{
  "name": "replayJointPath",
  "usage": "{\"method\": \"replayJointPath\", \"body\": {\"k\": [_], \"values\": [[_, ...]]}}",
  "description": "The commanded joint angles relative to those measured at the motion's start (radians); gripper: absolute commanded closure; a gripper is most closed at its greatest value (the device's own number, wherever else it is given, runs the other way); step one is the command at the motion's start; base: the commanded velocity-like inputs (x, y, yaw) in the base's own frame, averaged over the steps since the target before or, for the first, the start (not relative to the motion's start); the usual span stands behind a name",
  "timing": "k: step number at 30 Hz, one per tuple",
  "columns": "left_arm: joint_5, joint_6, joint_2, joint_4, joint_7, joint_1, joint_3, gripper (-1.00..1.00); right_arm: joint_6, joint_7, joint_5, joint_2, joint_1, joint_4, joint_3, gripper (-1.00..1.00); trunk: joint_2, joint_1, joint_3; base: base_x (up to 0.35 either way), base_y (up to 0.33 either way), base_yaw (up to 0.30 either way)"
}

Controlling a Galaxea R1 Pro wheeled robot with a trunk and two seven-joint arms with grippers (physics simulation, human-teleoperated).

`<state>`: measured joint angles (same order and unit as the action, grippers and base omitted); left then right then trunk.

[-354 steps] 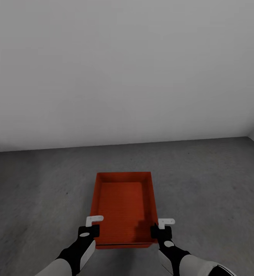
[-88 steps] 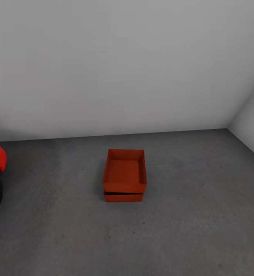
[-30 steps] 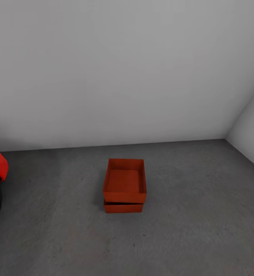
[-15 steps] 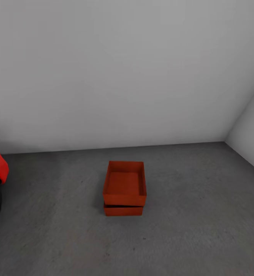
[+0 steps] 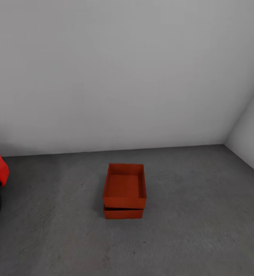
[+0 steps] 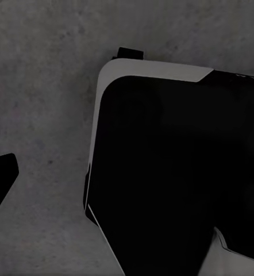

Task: Move the two storage containers from the living room to the garage. In the garage, place one container on the floor and stack the other container on top of it (either order is fine).

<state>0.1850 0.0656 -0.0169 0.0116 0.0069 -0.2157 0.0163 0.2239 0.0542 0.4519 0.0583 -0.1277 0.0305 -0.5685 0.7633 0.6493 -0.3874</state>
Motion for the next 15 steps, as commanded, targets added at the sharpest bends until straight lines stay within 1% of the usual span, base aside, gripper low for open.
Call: {"method": "replayJointPath", "body": {"k": [1,15], "values": [[0.007,0.003,0.000,-0.001,0.001,-0.001,0.002,-1.00,0.006,0.006,0.010,0.000,-0.001,0.003,-0.007,-1.00,0.001,0.000,0.001,0.000,0.000,0.000],[0.007,0.003,0.000,-0.001,0.001,-0.001,0.002,-1.00,0.005,0.006,0.011,0.000,0.000,0.003,-0.007,-1.00,0.001,0.000,0.023,0.000,0.000,0.000]]}}
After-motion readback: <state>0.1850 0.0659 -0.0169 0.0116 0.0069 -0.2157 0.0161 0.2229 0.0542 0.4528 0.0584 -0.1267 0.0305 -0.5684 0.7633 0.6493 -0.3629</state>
